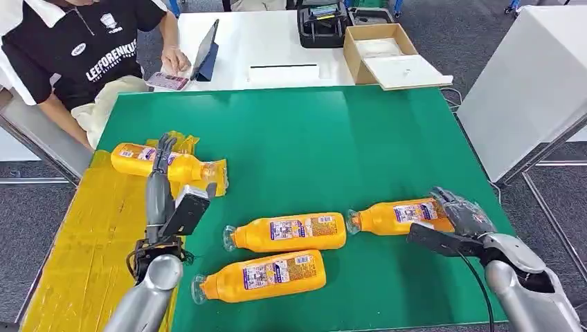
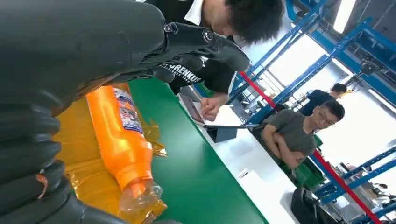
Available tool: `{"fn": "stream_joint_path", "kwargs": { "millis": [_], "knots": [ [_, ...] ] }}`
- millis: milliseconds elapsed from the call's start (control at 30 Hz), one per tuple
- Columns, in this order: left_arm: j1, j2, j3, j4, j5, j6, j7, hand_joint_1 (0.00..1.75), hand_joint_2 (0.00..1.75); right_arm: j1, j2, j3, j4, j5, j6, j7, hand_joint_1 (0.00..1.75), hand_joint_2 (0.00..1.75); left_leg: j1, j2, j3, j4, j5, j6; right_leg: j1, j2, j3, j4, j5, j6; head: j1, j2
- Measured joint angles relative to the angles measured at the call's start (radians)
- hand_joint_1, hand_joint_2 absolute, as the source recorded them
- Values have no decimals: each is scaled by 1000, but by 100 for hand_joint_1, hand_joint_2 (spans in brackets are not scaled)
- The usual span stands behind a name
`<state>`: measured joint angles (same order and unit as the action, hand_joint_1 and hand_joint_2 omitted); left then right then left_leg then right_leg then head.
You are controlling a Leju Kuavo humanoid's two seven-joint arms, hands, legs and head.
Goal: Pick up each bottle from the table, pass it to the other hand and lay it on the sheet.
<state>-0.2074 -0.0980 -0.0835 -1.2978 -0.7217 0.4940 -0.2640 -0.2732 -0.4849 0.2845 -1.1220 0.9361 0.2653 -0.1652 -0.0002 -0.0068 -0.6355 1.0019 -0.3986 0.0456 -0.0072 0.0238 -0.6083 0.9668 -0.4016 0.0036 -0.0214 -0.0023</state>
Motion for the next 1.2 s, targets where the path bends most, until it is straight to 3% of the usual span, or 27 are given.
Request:
{"fn": "stream_joint_path", "kwargs": {
  "millis": [167, 567, 833, 1067, 1100, 1133, 1167, 1200],
  "knots": [
    [0, 0, 0, 21, 3, 10, -8, 0, 175, -43, 16, 47, 62, 60, -65, 41, 0, 175, 0, 0, 0, 0, 0, 0, 0, 0, 0, 0, 0, 0, 0, 0],
    [-1, 0, 0, 48, 19, 44, -12, 0, 175, -123, 71, 122, 208, 134, -91, 60, 0, 175, 0, 1, 0, 0, 0, 0, 0, 1, 0, 0, 0, 0, 0, 0],
    [-16, 0, 1, 63, 40, 52, -27, 0, 175, -266, 120, 188, 392, 135, -37, 31, 0, 175, 0, 3, 3, 0, 0, 0, 1, 4, 2, 0, 1, 1, 0, 0],
    [-56, 0, -2, 113, 70, 68, -39, 0, 175, -349, 119, 242, 501, 64, 81, -13, 0, 175, 0, 3, 6, 0, 3, 0, 0, 4, 4, 0, 3, 2, 0, 0],
    [-59, 0, -3, 119, 76, 71, -41, 0, 175, -358, 115, 251, 511, 51, 98, -25, 10, 175, 0, 2, 6, 0, 3, 0, 0, 3, 4, 0, 3, 2, 0, 0],
    [-61, 0, -3, 124, 81, 72, -42, 0, 175, -366, 111, 258, 519, 44, 109, -32, 58, 175, 0, 2, 6, 0, 3, 0, 0, 3, 5, 0, 3, 2, 0, 0],
    [-63, 0, -4, 129, 82, 73, -43, 0, 175, -372, 109, 266, 525, 40, 115, -35, 148, 175, 0, 2, 6, 1, 3, 0, 0, 2, 5, 0, 3, 2, 0, 0],
    [-65, 0, -4, 132, 82, 74, -44, 0, 175, -377, 108, 271, 530, 38, 120, -37, 162, 175, 0, 2, 6, 1, 3, 0, 0, 2, 5, 0, 3, 2, 0, 0]
  ]
}}
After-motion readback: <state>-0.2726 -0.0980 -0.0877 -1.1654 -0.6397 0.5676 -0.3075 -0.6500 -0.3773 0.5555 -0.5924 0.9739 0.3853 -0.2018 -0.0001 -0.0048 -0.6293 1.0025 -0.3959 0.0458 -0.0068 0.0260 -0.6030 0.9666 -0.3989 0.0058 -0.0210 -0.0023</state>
